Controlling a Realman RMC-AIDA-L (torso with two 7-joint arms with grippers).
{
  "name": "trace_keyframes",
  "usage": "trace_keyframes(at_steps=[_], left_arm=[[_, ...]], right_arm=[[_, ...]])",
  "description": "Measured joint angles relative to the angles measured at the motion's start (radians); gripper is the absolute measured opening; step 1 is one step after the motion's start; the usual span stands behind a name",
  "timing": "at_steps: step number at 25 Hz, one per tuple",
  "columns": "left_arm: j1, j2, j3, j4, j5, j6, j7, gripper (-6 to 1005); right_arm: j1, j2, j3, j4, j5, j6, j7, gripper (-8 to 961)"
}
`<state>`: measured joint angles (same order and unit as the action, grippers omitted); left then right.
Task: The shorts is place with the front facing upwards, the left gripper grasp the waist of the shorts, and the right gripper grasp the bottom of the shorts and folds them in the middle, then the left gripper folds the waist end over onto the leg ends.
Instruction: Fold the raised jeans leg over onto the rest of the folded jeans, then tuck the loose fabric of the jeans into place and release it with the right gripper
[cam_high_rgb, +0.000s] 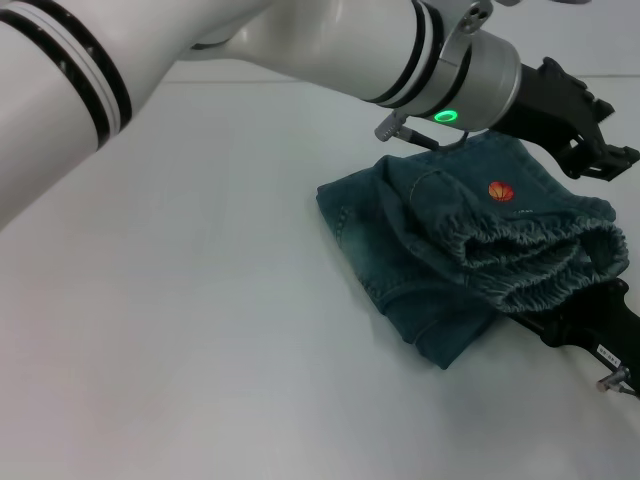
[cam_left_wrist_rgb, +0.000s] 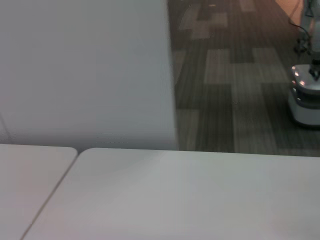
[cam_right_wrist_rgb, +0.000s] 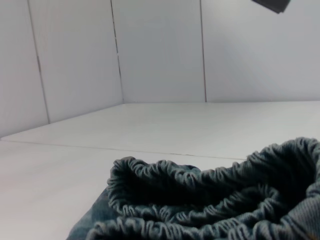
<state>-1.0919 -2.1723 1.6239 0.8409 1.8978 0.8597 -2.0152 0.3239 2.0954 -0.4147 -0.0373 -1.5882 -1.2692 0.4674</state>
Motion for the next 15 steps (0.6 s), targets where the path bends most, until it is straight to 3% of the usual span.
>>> trace_keyframes(at_steps=[6,13,15], left_arm=[[0.020,0.004,-0.019,0.003,0.005,-0.008,0.001,642],[0.079,0.008,-0.048,0.054,0.016,0.007,0.002,737],[0.135,0.008,-0.072,0.105,0.026,0.027,0.002,765]], right_arm=[[-0.003,-0.002,0.021,-0.004,0.002,0.005,0.031,912],[-0.003,-0.006,0.027,-0.076,0.002,0.027,0.142,912],[0.001,-0.006,0.025,-0.100,0.001,0.040,0.169,912]])
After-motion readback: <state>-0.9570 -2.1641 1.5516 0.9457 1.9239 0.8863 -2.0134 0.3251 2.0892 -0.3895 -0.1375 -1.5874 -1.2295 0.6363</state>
